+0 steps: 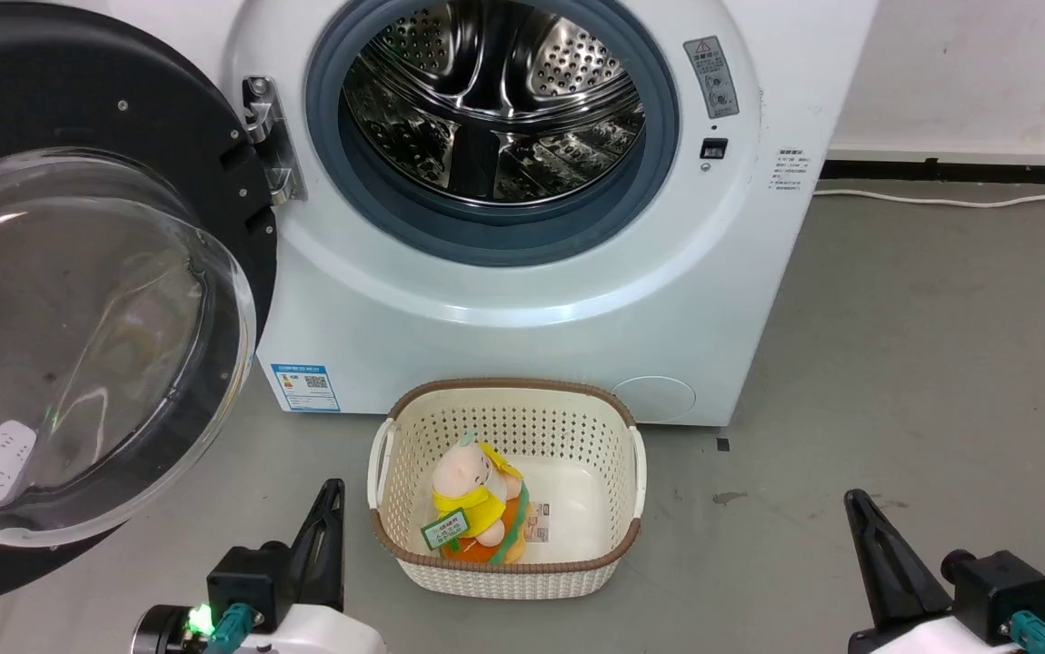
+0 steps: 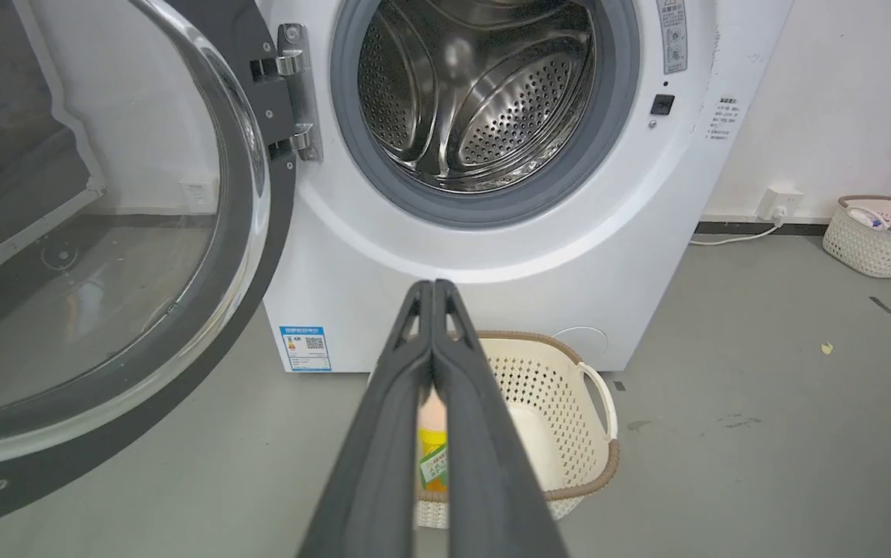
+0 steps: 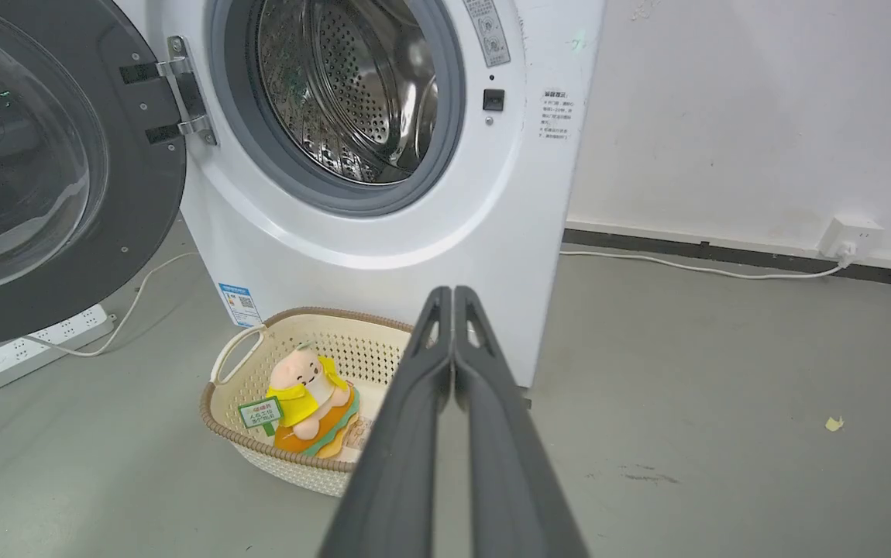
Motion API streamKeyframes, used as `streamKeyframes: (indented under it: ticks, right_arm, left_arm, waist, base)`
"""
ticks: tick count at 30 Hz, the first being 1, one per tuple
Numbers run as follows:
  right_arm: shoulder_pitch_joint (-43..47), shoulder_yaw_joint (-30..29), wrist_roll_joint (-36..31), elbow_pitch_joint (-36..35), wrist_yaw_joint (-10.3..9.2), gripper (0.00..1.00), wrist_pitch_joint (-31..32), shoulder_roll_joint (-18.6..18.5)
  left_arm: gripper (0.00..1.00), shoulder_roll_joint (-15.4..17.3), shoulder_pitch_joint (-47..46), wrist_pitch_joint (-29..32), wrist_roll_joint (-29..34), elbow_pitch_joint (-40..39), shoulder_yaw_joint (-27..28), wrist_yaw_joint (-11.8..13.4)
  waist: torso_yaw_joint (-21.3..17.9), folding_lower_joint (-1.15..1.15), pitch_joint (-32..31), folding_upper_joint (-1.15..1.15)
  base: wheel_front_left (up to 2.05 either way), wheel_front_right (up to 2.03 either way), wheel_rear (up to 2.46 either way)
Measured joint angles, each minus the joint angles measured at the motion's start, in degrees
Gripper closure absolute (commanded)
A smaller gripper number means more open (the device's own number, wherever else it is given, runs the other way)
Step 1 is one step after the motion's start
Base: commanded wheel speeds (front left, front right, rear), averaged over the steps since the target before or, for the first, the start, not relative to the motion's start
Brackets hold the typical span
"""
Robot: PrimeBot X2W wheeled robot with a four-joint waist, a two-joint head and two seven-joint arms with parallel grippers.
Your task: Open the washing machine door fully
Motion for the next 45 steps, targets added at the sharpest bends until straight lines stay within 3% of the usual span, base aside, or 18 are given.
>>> streamKeyframes:
  ticks: [45]
  right_arm:
    - [-2.4,0.6,-2.1,-1.7,0.01,1.00,5.1,0.2]
  left_arm:
    - [1.00,-1.0,-0.1,5.2,4.0,-3.4,3.8,-1.0]
  waist:
    - [-0.8,0.00,0.1,0.00]
  base:
    - [0.00,0.00,0.00]
